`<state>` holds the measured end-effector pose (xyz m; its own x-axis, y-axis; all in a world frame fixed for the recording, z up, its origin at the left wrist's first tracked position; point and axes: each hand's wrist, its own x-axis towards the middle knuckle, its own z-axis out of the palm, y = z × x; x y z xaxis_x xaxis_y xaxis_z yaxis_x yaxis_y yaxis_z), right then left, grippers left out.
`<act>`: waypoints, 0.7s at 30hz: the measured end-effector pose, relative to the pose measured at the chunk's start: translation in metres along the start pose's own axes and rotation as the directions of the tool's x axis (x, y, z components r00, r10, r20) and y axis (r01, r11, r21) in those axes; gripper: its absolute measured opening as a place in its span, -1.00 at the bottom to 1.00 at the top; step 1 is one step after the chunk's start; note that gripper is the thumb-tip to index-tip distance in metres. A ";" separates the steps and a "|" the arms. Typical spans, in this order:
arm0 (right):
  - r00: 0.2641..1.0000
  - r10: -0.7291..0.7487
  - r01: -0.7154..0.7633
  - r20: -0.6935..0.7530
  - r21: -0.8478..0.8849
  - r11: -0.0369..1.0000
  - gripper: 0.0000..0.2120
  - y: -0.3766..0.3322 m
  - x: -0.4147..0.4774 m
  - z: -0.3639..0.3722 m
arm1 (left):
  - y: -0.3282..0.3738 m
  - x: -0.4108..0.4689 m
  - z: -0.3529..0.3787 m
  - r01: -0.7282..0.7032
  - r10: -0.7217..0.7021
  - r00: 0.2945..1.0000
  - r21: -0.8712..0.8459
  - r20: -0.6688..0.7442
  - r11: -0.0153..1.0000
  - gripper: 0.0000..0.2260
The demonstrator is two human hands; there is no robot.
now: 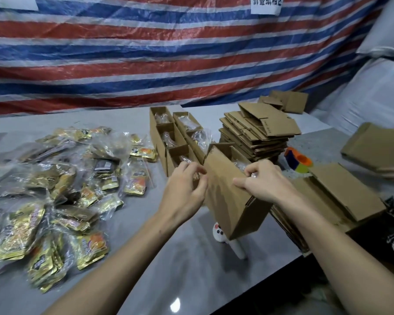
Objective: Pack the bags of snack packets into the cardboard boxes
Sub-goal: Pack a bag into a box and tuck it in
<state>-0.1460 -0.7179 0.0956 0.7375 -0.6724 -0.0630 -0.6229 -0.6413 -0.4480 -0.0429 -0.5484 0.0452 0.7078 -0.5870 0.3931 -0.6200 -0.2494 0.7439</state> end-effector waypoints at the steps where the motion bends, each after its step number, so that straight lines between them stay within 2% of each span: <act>1: 1.000 0.014 -0.014 -0.013 0.002 1.000 -0.58 0.005 0.008 0.000 | 0.001 0.004 0.001 0.013 -0.013 1.000 -0.006 0.006 1.000 -0.88; 6: 0.996 0.073 -0.074 -0.055 -0.010 0.997 -0.59 0.027 0.049 0.018 | -0.001 0.016 0.007 0.027 -0.026 0.999 -0.023 0.021 0.999 -0.92; 11: 0.992 0.078 -0.088 -0.103 -0.098 0.991 -0.63 0.045 0.087 0.058 | -0.021 0.020 0.006 0.056 -0.056 0.998 -0.020 0.029 0.998 -0.94; 14: 0.993 0.087 -0.095 -0.081 -0.097 0.991 -0.65 0.056 0.106 0.086 | -0.038 0.021 0.005 0.091 -0.090 0.995 -0.006 0.037 0.996 -0.93; 17: 0.994 0.093 -0.101 -0.056 -0.166 0.981 -0.78 0.068 0.119 0.110 | -0.058 0.019 0.003 0.111 -0.113 0.991 0.032 0.068 0.993 -0.93; 21: 0.998 0.057 -0.061 -0.027 -0.169 0.984 -0.80 0.076 0.137 0.131 | -0.082 0.015 -0.003 0.114 -0.121 0.988 0.079 0.092 0.990 -0.94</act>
<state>-0.0580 -0.8105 -0.0637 0.6933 -0.7177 -0.0648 -0.7020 -0.6523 -0.2858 0.0198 -0.5341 -0.0081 0.7432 -0.6210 0.2490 -0.5603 -0.3742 0.7390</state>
